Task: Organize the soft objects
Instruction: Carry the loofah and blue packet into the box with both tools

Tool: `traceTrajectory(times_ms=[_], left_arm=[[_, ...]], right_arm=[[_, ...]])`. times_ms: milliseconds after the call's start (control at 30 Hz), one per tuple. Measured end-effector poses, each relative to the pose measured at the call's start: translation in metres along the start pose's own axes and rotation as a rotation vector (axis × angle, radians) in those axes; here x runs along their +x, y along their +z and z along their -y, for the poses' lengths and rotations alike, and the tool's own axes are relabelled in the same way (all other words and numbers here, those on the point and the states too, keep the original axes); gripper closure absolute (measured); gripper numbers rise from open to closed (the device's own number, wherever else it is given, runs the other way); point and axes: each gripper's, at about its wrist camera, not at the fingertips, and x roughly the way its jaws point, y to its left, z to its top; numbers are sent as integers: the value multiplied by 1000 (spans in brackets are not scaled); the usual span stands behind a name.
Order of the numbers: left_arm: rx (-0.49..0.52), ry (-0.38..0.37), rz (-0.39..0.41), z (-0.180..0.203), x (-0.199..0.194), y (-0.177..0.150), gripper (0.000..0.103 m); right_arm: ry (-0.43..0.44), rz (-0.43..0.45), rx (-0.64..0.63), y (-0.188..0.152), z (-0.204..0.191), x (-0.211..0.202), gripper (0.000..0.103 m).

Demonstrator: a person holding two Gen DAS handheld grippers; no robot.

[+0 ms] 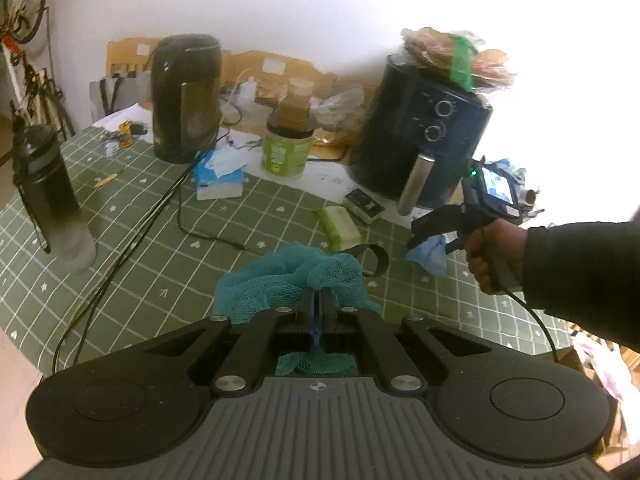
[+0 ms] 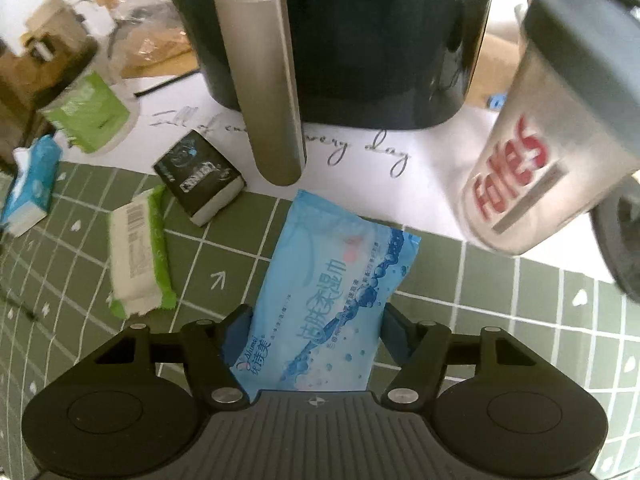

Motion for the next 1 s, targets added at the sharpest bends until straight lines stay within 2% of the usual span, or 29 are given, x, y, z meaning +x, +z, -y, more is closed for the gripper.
traceTrajectory(times_ms=[500, 1000], left_arm=[[9, 27, 85, 44, -36, 2, 101], [65, -15, 107, 85, -58, -6, 101]], right_arm=[[146, 96, -193, -35, 31, -125, 33], [264, 188, -281, -96, 56, -220, 33]])
